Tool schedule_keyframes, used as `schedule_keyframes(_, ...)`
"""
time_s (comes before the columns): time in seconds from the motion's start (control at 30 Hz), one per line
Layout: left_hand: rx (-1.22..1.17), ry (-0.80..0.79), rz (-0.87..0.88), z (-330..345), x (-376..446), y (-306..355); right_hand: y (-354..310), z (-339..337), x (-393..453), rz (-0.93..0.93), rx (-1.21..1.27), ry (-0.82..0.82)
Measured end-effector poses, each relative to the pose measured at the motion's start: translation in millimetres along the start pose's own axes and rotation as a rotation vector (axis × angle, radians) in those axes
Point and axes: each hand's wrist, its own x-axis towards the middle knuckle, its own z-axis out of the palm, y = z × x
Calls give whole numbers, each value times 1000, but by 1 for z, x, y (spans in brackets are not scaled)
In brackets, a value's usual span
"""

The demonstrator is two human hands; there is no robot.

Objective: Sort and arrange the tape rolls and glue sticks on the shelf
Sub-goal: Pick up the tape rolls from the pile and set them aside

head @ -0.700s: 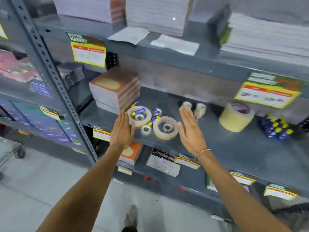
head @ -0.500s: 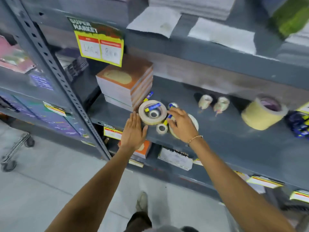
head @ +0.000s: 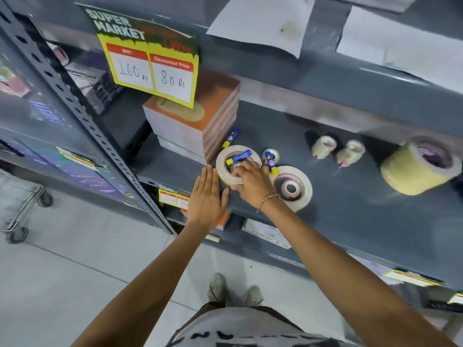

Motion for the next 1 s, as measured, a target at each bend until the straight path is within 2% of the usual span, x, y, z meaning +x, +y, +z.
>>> schedule_keyframes(0.37,29,10,-15,-1,1,5,6,-13,-14,-2,197,122)
schedule_keyframes(0.47,-9,15,47,-6,8,13,9,-32,-22,-22,354,161)
schedule_keyframes(0.6,-71,1,52,-13,25,20,25,-62,-39,-12,548,306)
schedule_keyframes(0.7,-136,-53,47,-15,39,18,58,-71,-54,106,421,355)
schedule_keyframes(0.83,-128,-108,74,-14,55,12,93,-56,-80,232,114,279)
schedule_keyframes(0.93,-94,-130,122,-11,62,8,94,-35,-92,236,-18,87)
schedule_keyframes(1.0,-90,-127,135,-9,65,8,92,-36,-88,219,-6,-27)
